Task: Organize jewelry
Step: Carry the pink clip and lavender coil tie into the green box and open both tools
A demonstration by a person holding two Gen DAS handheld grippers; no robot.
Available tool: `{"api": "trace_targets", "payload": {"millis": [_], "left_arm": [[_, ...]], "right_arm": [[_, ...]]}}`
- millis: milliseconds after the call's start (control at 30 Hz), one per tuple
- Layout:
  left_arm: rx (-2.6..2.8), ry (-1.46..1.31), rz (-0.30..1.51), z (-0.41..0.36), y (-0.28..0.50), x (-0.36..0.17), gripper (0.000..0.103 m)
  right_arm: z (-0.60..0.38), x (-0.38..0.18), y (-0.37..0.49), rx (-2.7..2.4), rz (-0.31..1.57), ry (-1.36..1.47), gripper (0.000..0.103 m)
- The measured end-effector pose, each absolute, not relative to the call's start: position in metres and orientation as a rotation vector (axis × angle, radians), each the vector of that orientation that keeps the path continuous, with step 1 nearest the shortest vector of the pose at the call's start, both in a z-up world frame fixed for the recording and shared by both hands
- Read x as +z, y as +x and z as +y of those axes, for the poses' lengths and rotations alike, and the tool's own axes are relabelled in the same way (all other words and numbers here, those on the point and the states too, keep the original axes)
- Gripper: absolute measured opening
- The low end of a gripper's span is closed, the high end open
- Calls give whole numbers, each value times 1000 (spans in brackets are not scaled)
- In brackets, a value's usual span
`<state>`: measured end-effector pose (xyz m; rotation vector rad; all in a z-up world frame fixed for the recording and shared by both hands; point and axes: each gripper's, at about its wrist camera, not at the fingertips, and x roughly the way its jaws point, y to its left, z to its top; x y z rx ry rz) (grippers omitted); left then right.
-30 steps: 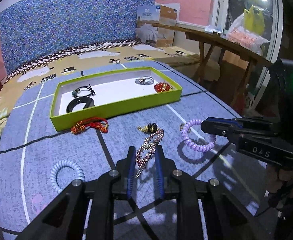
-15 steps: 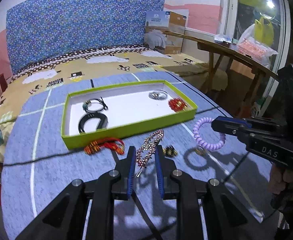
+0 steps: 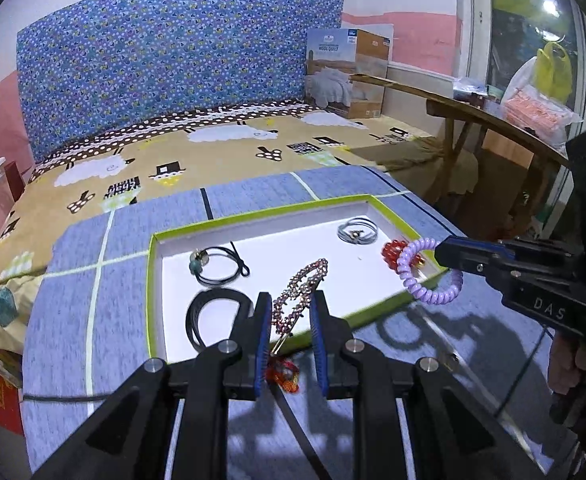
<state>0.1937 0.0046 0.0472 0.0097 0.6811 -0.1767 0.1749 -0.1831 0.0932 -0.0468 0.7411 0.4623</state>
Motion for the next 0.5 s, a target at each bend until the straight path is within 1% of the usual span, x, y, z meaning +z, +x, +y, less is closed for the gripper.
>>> {"api": "trace_targets", "payload": {"millis": [267,500], "left_arm": [[-176,20,716,2,223,35,20],[-174,35,761,-2,242,21,20]], "right_arm": [[-174,80,212,436,778,-58,9],[-167,57,234,425,849,-77,9]]}}
